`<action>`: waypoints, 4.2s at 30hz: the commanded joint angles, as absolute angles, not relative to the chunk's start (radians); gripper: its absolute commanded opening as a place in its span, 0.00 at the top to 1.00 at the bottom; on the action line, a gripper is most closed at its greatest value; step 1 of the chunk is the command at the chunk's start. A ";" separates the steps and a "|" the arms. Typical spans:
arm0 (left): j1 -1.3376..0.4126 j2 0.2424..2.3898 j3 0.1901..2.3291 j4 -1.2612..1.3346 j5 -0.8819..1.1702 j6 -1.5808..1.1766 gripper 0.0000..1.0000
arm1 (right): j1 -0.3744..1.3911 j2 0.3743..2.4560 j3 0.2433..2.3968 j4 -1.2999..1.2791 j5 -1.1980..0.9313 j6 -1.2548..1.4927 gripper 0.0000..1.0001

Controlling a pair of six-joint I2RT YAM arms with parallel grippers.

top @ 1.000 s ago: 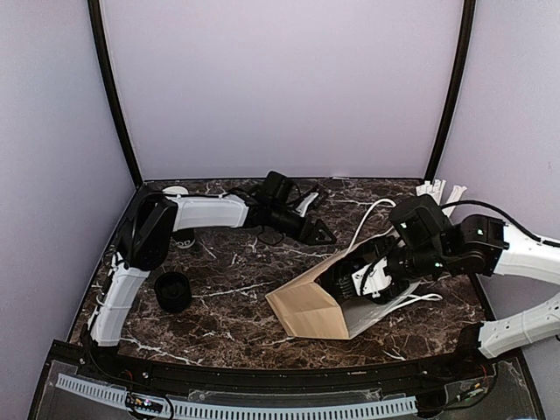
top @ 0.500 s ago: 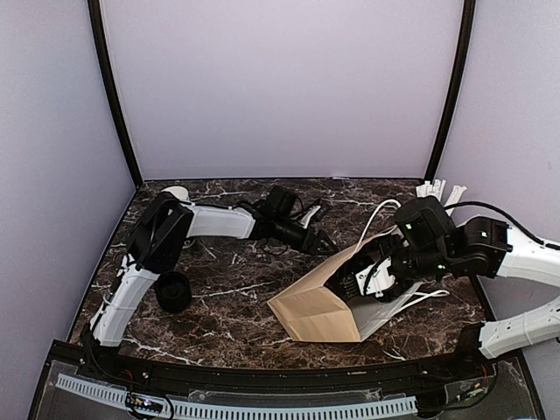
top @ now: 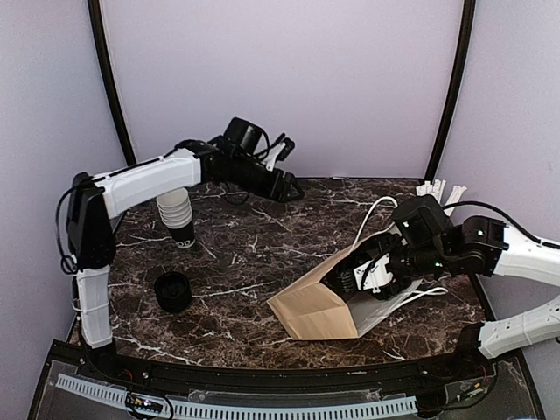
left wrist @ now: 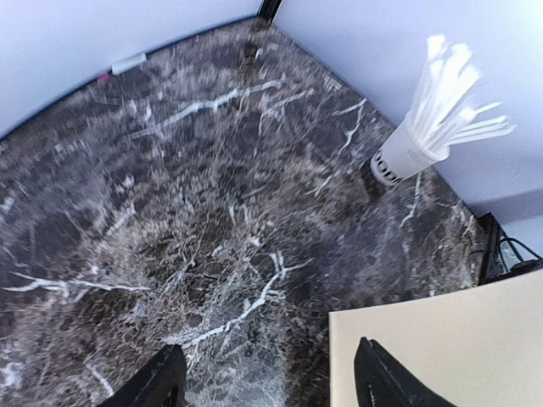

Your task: Pack the takeout coffee

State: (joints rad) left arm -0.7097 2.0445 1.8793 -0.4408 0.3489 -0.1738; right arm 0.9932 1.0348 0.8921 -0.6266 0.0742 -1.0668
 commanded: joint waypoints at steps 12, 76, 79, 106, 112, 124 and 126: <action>-1.059 1.792 2.222 -1.097 0.369 -0.138 0.30 | 0.983 1.093 0.966 -0.609 0.065 -1.042 0.63; -1.328 1.983 2.274 -1.041 -0.159 0.127 1.00 | 1.018 0.898 0.783 -0.531 0.079 -1.061 0.64; -1.354 1.984 2.264 -1.020 -0.245 0.175 1.00 | 1.038 0.867 0.757 -0.560 0.094 -1.090 0.63; -1.399 1.997 2.252 -0.964 -0.283 0.218 1.00 | 1.121 0.875 0.844 -0.682 0.349 -1.081 0.67; -1.402 1.999 2.252 -0.960 -0.349 0.224 1.00 | 1.129 0.859 0.842 -0.720 0.363 -1.088 0.66; -1.407 2.002 2.251 -0.952 -0.353 0.235 1.00 | 1.131 0.912 0.853 -0.794 0.409 -1.020 0.66; -1.407 2.002 2.249 -0.948 -0.347 0.236 1.00 | 1.132 0.910 0.847 -0.784 0.409 -1.023 0.66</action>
